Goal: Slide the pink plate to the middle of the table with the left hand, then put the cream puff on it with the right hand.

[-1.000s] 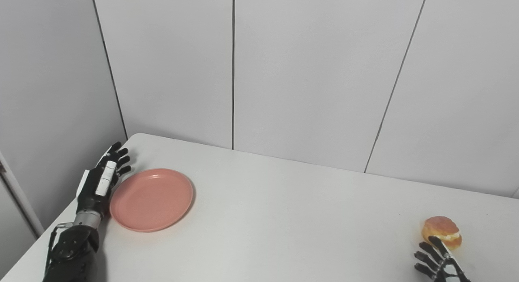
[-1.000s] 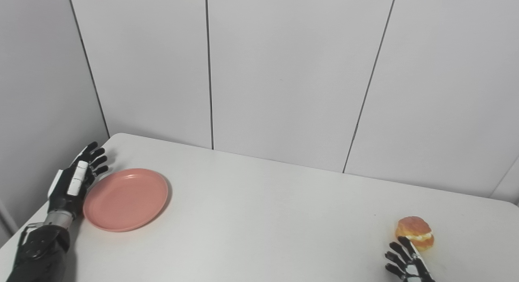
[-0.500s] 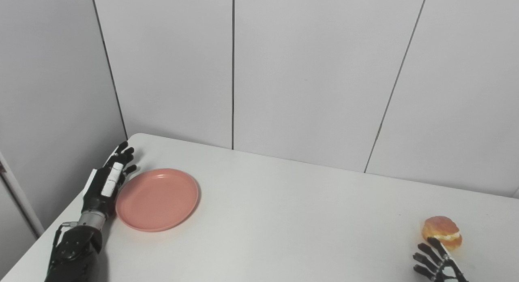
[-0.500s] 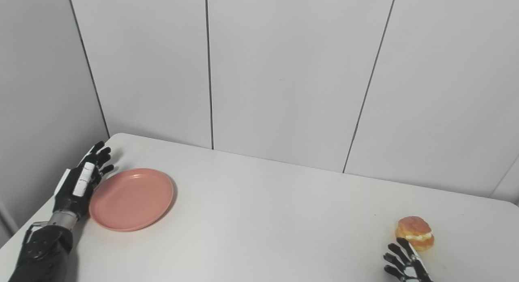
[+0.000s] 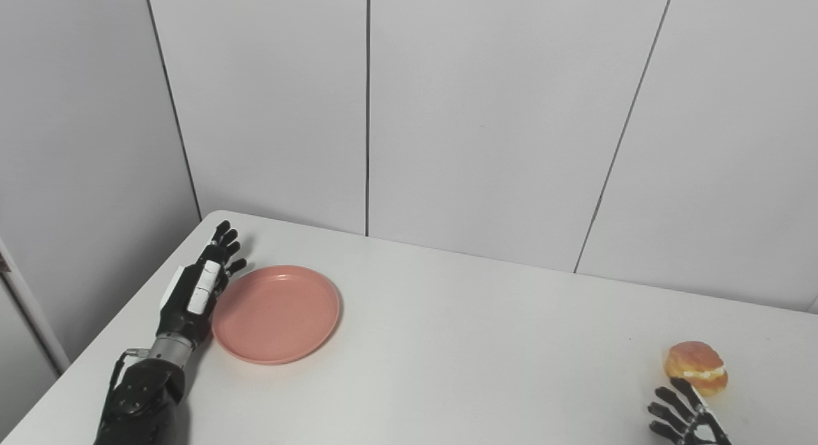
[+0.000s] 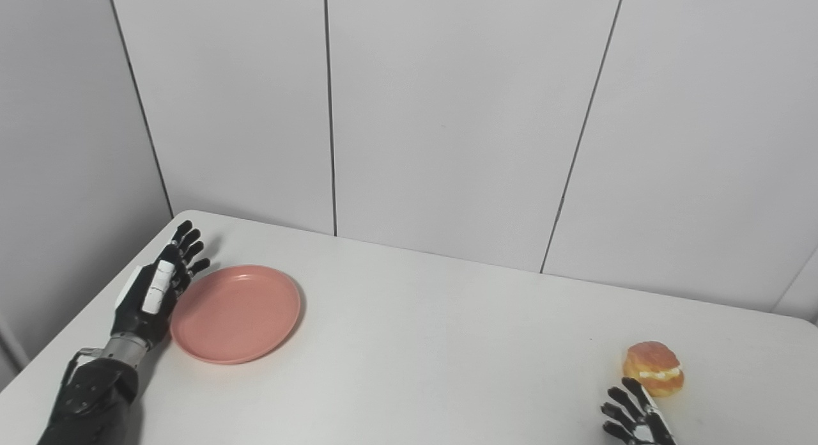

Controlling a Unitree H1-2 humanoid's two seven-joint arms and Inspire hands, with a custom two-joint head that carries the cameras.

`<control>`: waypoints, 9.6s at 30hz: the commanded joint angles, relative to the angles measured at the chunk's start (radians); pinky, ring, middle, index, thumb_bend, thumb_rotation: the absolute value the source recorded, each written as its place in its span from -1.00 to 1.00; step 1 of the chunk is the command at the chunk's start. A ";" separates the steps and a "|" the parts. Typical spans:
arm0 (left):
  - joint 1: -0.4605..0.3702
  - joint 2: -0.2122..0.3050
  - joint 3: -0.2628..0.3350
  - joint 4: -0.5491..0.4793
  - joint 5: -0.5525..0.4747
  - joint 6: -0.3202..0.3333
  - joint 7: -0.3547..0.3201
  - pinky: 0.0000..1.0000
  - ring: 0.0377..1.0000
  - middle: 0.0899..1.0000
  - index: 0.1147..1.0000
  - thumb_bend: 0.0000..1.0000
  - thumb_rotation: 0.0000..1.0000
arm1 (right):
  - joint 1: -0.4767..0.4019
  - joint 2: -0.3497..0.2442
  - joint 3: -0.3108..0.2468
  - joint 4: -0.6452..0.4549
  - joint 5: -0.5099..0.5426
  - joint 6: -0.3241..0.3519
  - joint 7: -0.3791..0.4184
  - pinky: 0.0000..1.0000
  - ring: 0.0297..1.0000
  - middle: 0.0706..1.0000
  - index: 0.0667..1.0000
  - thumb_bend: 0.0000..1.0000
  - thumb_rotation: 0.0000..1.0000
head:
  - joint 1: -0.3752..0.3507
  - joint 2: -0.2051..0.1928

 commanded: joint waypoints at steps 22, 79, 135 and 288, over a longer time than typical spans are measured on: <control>0.069 -0.098 -0.112 -0.169 0.038 0.157 0.084 0.75 0.93 0.89 0.79 0.95 0.68 | 0.072 0.032 0.041 -0.012 -0.027 0.086 -0.011 0.52 0.60 0.68 0.78 0.58 1.00 | -0.057 0.047; -0.007 -0.254 -0.229 -0.114 0.074 0.232 0.089 0.63 0.87 0.89 0.80 1.00 0.73 | 0.078 0.109 0.153 -0.153 -0.160 0.215 -0.103 0.44 0.54 0.64 0.73 0.53 1.00 | -0.325 0.129; 0.011 -0.315 -0.306 -0.200 0.123 0.232 0.108 0.58 0.84 0.81 0.82 0.88 0.73 | 0.035 0.172 0.199 -0.126 -0.259 0.232 -0.138 0.33 0.49 0.62 0.73 0.64 1.00 | -0.547 0.151; 0.019 -0.333 -0.321 -0.223 0.120 0.293 0.106 0.64 0.86 0.81 0.82 0.77 0.74 | -0.538 -0.355 0.246 0.223 -0.777 0.391 -0.058 -0.33 -0.23 -0.08 -0.02 0.03 -1.00 | -0.484 0.162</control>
